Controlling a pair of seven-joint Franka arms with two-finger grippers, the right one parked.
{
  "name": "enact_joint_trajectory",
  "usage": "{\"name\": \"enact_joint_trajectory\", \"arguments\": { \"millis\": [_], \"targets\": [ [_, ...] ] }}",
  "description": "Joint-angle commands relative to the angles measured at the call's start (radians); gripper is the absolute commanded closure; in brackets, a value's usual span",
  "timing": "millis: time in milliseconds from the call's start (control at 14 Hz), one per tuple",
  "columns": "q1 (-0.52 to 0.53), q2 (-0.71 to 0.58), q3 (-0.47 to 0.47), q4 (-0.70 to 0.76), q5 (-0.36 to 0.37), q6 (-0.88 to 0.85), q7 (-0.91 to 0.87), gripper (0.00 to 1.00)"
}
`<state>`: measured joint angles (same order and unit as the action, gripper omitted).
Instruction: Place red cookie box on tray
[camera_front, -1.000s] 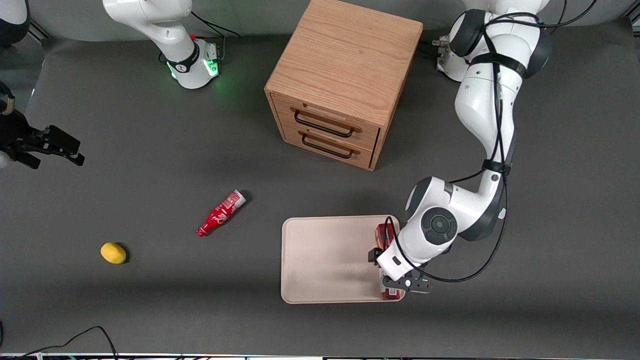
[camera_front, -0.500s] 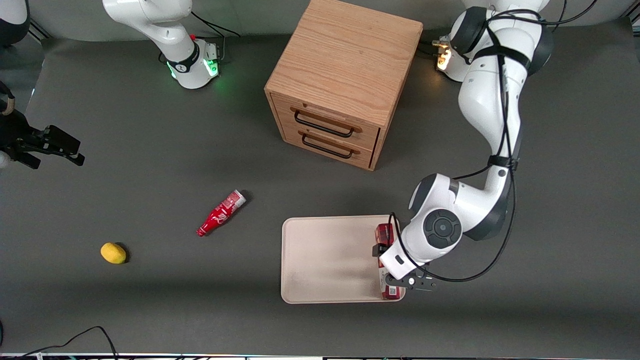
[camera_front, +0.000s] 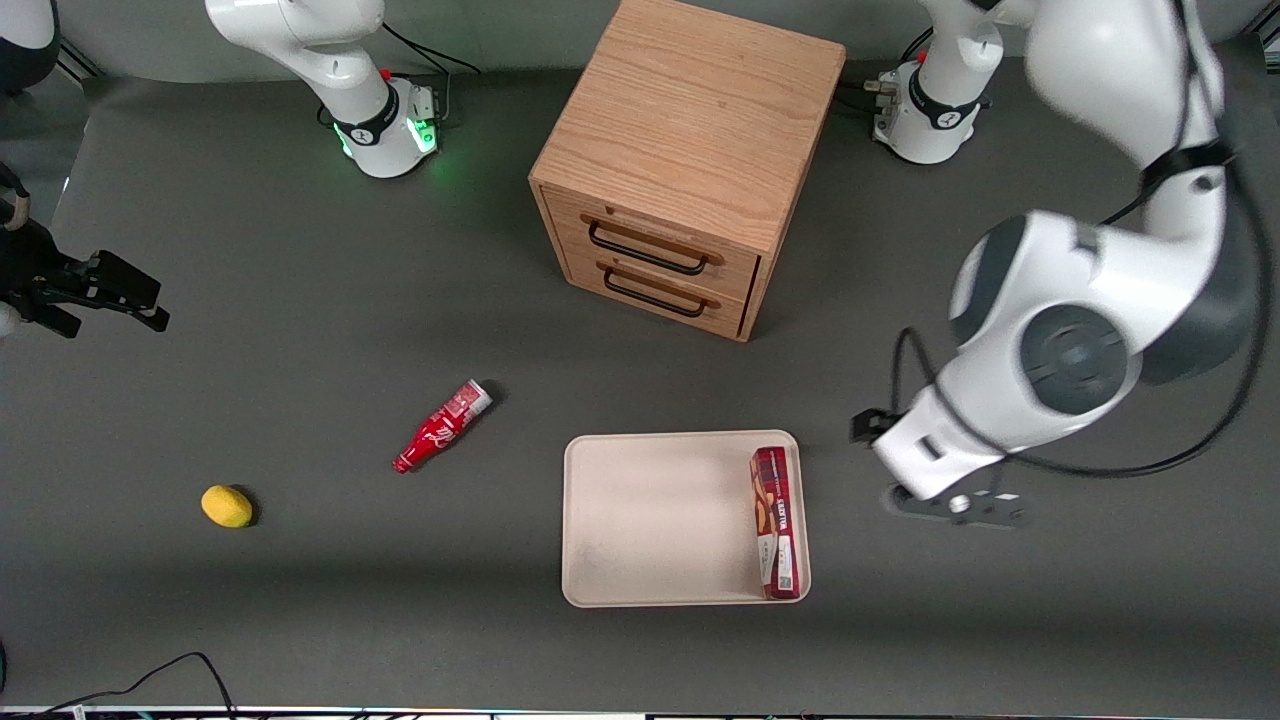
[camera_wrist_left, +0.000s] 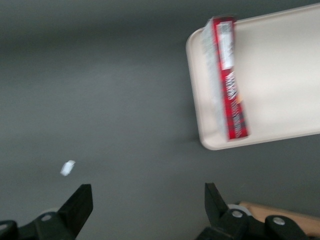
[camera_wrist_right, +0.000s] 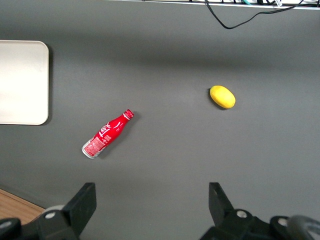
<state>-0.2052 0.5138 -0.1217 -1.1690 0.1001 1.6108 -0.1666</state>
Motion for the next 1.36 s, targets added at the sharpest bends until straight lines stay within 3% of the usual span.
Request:
{"name": "enact_joint_trajectory", "arguments": {
  "millis": [0, 286, 500, 714, 857, 1286],
  "targets": [
    [0.093, -0.349, -0.003, -0.461, 0.000, 0.092, 0.056, 0.00],
    [0.216, -0.498, -0.001, -0.574, -0.020, 0.060, 0.124, 0.00],
    [0.303, -0.523, 0.051, -0.563, -0.089, 0.031, 0.198, 0.00],
    [0.267, -0.528, 0.109, -0.484, -0.073, -0.063, 0.256, 0.00],
    [0.253, -0.520, 0.112, -0.433, -0.020, -0.092, 0.257, 0.00],
    [0.240, -0.517, 0.116, -0.431, -0.019, -0.094, 0.248, 0.00]
  ]
}}
